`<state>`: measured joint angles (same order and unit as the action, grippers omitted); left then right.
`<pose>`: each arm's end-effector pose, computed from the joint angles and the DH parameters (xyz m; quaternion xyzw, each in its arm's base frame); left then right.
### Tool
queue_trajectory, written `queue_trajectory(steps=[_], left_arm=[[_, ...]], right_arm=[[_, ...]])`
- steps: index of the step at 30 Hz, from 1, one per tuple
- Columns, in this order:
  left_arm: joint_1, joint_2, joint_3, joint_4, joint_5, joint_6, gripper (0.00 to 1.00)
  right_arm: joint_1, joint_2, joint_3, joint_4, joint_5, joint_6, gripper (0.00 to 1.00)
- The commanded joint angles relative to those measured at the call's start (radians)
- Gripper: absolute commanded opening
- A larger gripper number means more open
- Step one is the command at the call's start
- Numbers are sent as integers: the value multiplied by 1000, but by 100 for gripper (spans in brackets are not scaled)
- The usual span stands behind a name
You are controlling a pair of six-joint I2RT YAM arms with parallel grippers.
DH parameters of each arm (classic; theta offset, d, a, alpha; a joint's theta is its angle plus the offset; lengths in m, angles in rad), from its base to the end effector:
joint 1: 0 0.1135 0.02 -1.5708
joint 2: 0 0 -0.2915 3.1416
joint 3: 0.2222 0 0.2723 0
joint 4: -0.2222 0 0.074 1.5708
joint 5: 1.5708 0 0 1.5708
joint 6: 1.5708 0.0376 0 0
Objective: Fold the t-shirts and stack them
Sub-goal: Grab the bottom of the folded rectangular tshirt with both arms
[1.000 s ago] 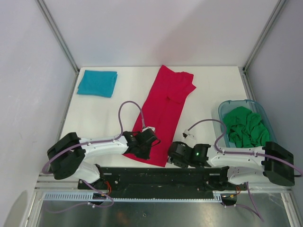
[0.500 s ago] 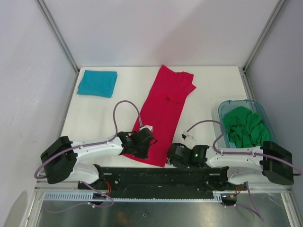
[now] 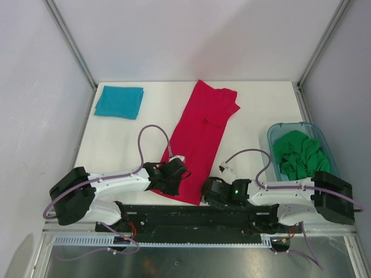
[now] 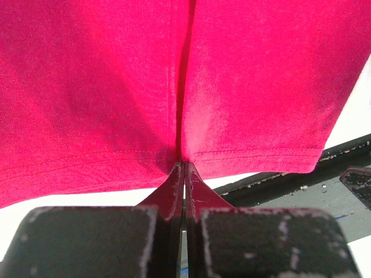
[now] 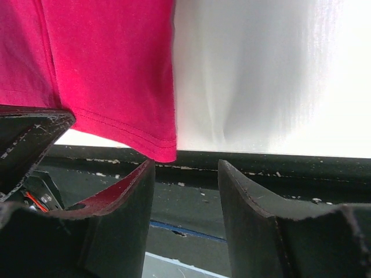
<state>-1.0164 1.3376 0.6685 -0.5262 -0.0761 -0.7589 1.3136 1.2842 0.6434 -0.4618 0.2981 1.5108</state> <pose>0.1283 -0.2018 0.1757 0.1190 0.9745 -0.1211 0.1467 0.0707 0.2254 0.1843 0.1290 0.9539 0.2037 0.1789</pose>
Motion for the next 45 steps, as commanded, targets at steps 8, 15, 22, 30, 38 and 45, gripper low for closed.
queue_trajectory(steps=[8,15,22,30,38,45], left_arm=[[7,12,10,-9,-3,11,0],[8,11,13,-10,-1,10,0],[9,6,8,-10,-1,9,0],[7,-2,2,-10,0,9,0],[9,-6,3,-10,1,10,0],[9,-8,2,-9,1,13,0]], right_arm=[[19,83,-2,123,22,57,48],[42,118,-2,155,38,97,46],[47,133,-2,184,45,120,42],[46,118,-2,166,79,138,39],[39,154,-2,191,75,139,35],[40,168,1,180,82,143,27]])
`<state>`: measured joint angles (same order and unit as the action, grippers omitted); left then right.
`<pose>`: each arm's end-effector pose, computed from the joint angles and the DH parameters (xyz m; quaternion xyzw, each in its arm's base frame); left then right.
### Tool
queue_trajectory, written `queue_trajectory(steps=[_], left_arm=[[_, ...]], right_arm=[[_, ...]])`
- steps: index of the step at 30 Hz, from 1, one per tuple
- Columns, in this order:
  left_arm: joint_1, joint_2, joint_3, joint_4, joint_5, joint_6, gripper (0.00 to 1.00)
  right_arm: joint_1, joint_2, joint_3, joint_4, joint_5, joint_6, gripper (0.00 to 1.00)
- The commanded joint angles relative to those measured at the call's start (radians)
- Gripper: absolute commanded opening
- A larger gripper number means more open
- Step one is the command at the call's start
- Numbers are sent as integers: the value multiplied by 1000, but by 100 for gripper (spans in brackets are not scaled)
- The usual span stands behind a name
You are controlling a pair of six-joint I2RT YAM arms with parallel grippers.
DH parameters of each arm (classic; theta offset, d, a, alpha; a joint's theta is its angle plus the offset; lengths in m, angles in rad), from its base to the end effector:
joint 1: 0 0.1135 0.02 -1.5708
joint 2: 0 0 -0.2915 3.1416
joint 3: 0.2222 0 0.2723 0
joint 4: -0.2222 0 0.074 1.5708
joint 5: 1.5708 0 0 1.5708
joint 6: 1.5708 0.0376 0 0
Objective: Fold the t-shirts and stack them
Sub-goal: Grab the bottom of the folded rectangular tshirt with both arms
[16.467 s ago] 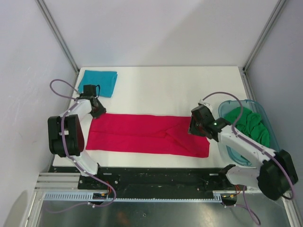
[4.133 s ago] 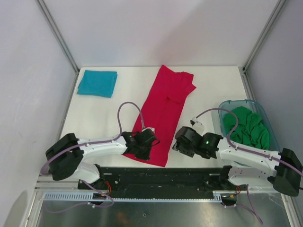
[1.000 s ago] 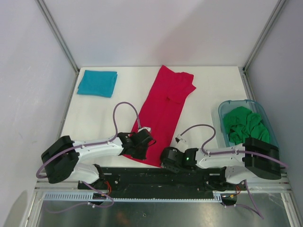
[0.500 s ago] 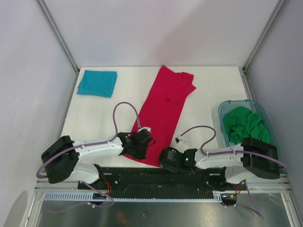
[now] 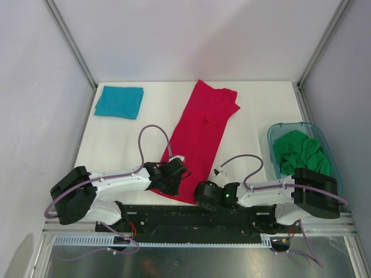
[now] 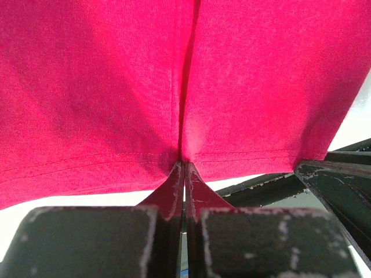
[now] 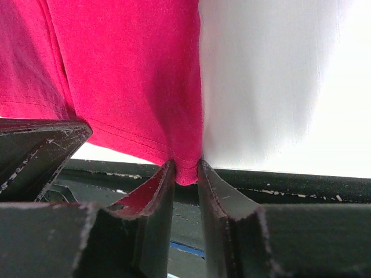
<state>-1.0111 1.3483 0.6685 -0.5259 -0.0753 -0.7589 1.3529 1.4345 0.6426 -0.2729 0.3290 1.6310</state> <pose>0.1297 -0.2017 0.1734 0.1168 0.9757 -0.1170 0.1435 0.0687 0.2540 0.1596 0.1730 0.9402 0.2337 0.1775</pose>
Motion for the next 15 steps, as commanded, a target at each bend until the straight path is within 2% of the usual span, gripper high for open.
queue_trajectory(steps=[1,7,9,12,15], left_arm=[[3,-22,2,-10,1,13,0],[5,-50,12,-10,21,21,2],[5,-77,26,-14,38,27,11],[15,-141,54,-37,51,25,33],[59,-231,64,-79,36,0,41]], right_arm=[[0,17,2,-10,52,22,24],[-1,3,10,-32,51,19,6],[-4,-8,13,-53,49,17,1],[-9,-26,15,-78,46,15,0],[-11,-46,15,-110,48,17,0]])
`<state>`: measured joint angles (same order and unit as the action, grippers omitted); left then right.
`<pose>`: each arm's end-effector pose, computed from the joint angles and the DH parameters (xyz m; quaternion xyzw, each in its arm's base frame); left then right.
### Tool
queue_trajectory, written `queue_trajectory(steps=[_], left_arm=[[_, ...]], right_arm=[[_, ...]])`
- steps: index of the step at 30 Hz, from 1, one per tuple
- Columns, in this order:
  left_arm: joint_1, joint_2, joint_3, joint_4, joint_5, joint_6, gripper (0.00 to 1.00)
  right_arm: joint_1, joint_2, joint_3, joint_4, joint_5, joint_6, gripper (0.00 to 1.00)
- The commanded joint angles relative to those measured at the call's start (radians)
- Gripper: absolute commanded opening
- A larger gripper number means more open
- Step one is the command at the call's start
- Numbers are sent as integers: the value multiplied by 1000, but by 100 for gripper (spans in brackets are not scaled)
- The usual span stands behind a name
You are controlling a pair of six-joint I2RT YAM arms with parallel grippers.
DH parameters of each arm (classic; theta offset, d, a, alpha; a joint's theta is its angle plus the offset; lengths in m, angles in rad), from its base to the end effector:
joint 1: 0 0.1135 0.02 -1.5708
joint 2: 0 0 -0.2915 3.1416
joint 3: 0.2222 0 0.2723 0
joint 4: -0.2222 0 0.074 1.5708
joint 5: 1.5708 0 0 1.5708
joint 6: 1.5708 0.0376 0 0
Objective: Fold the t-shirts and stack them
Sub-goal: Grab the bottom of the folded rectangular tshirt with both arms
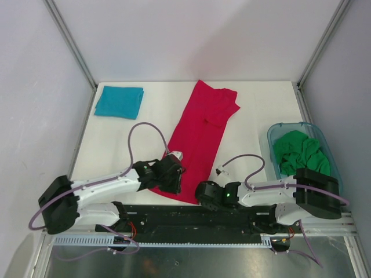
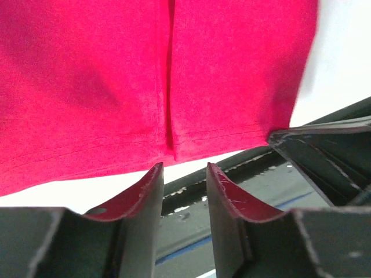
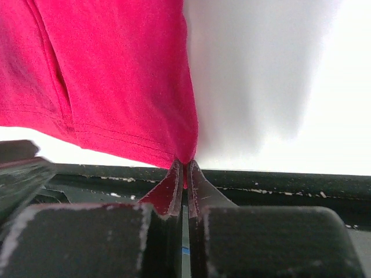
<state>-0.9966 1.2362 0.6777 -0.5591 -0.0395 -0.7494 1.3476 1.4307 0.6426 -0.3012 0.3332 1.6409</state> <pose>0.1263 -0.1925 0.1987 0.1157 0.9674 -0.1598 0.1591 0.0695 0.2507 0.1591 0.1791 0.9417 0.2221 0.1786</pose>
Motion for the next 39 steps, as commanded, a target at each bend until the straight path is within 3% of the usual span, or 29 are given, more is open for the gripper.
queue_trajectory(steps=[1,8,12,30,39], left_arm=[[76,-146,54,-65,-11,-18,41],[306,-245,-27,-164,-99,-54,34],[372,-226,-78,-157,-96,-68,33],[327,-140,-172,-70,30,-57,33],[319,-212,-176,-61,99,-81,31]], right_arm=[[-6,-48,15,-95,45,8,0],[-1,-105,14,-224,66,16,0],[2,-126,11,-272,70,16,0],[10,-127,-58,-210,34,22,0],[7,-144,-80,-206,30,22,0]])
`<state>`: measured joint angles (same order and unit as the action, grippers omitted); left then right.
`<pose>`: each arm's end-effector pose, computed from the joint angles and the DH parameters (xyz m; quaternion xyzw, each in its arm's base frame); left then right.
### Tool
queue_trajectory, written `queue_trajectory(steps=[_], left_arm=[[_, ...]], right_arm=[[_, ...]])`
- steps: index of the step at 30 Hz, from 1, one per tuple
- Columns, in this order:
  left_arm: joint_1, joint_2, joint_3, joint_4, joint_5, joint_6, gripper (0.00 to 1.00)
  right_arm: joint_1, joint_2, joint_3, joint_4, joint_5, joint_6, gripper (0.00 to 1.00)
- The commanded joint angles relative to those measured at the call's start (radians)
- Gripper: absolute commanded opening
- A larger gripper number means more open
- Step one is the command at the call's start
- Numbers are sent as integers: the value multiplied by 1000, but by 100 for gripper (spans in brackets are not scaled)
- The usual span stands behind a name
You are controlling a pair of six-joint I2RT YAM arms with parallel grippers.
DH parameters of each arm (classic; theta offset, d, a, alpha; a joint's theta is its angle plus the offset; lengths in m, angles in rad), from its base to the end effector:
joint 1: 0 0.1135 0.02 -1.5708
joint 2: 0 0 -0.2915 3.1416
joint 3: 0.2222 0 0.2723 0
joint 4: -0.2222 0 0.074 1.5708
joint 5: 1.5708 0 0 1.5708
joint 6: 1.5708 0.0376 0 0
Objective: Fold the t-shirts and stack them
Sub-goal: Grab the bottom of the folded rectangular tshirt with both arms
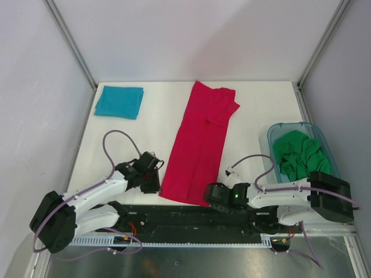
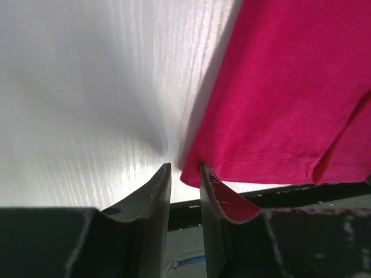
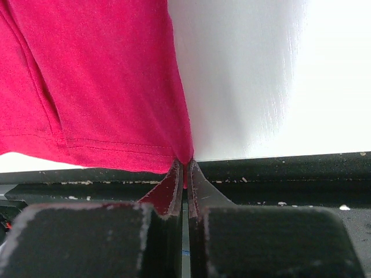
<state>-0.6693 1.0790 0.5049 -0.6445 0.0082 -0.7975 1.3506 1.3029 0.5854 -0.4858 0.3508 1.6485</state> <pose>0.1382 -0.1097 0.1718 -0.0623 0.9826 -0.1203 0.1274 0.0610 0.2135 0.1632 0.1752 0.9526 0.1672 0.1839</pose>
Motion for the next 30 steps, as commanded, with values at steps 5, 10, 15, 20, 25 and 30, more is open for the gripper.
queue_trajectory(steps=[5,10,15,20,25,30], left_arm=[[-21,-84,-5,21,56,-33,33],[-30,-25,-17,23,28,-18,37],[-34,25,-11,28,-2,-9,37],[-41,66,-14,48,-4,2,35],[-58,69,-28,59,-4,-4,25],[-108,43,-31,59,-3,-27,3]], right_arm=[[4,-25,-33,-19,12,18,0],[4,-27,-36,-18,11,16,0],[3,-31,-38,-19,11,16,0],[2,-34,-38,-19,10,15,0],[3,-39,-38,-21,10,13,0],[4,-62,-52,-36,9,13,0]])
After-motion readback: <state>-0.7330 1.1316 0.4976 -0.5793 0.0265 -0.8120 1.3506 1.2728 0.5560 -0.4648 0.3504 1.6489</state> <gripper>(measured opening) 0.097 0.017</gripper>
